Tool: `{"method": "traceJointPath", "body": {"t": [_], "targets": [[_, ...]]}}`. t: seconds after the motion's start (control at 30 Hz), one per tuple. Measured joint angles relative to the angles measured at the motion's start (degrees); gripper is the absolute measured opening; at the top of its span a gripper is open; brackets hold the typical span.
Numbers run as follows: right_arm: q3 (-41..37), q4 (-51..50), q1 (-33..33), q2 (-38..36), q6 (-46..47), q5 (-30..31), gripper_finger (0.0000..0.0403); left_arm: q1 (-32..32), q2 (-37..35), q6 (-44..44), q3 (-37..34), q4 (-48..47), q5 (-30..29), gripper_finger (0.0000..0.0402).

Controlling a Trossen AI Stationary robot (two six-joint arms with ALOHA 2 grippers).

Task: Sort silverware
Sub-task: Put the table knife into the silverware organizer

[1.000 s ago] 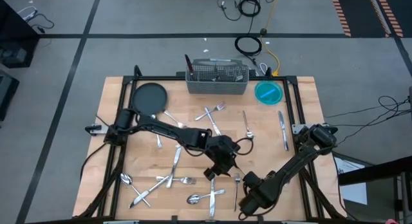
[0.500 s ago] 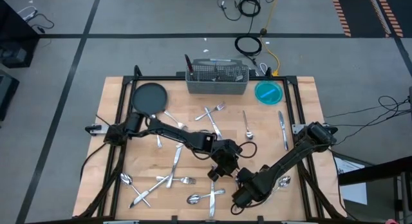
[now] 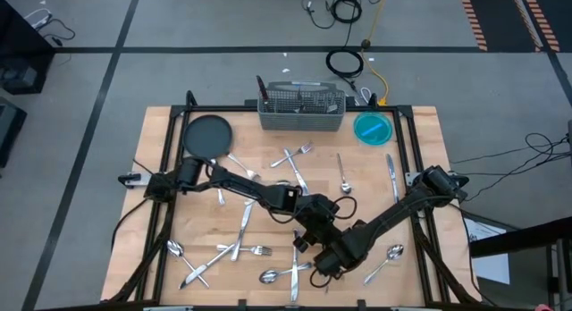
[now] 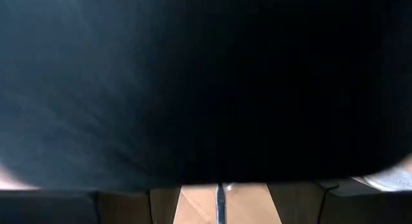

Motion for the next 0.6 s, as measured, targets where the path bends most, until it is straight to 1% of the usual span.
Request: {"method": "traceJointPath", "body": {"t": [0.43,0.5,0.6], "targets": [[-0.07,-0.24,-1.04,-0.8,-1.87,-0.59,0.0,0.76,2.77,-1.44,0.15,2.14,0.89,0.0209],[-0.07,-0.51,-1.06,-0.9,-2.01,-0.55,0.0,0.76,2.79,-2.56,0.11,3.27,0.91,0.0196],[-0.07,-0.16,-1.18,-1.03,-2.48,-0.24,0.0,0.82,2.82,-3.84,0.09,3.95,1.31,0.0158]]}}
